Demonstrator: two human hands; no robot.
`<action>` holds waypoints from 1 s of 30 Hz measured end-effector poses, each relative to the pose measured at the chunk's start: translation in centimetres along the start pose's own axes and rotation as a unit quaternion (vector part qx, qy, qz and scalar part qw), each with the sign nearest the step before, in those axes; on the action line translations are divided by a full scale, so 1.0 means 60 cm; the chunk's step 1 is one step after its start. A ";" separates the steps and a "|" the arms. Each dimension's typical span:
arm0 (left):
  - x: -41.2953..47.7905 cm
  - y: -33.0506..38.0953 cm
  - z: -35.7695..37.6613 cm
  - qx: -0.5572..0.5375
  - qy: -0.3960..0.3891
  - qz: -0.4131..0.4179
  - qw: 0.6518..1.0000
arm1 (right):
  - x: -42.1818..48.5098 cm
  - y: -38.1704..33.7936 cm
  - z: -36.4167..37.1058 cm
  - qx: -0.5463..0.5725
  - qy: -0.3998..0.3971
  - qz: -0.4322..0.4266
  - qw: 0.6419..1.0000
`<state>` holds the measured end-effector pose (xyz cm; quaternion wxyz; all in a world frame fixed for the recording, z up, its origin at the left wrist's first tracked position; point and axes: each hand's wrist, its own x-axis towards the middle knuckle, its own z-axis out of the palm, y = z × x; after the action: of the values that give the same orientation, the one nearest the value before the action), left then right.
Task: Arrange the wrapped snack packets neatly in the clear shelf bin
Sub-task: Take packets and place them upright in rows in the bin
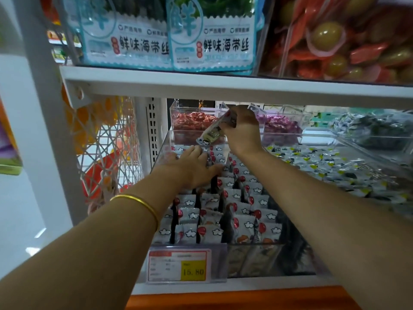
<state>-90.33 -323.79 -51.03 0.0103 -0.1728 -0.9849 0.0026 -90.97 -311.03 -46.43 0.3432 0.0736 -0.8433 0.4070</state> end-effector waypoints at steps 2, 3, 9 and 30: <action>0.011 0.001 0.000 0.003 -0.011 -0.008 1.000 | 0.001 0.005 -0.002 0.010 -0.001 0.022 1.000; 0.014 0.002 0.000 0.012 -0.016 -0.009 1.000 | 0.001 0.007 -0.003 0.013 -0.001 0.028 1.000; 0.001 0.003 0.002 0.009 -0.009 -0.017 1.000 | 0.001 0.008 -0.003 0.015 -0.012 0.007 1.000; -0.088 0.021 0.008 -0.105 0.036 -0.045 0.993 | 0.013 0.009 0.052 -0.247 -0.330 -0.084 0.907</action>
<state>-84.92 -324.41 -51.62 0.0282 -0.1285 -0.9855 -0.1075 -93.42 -312.83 -47.62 0.0856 0.1869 -0.9726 0.1081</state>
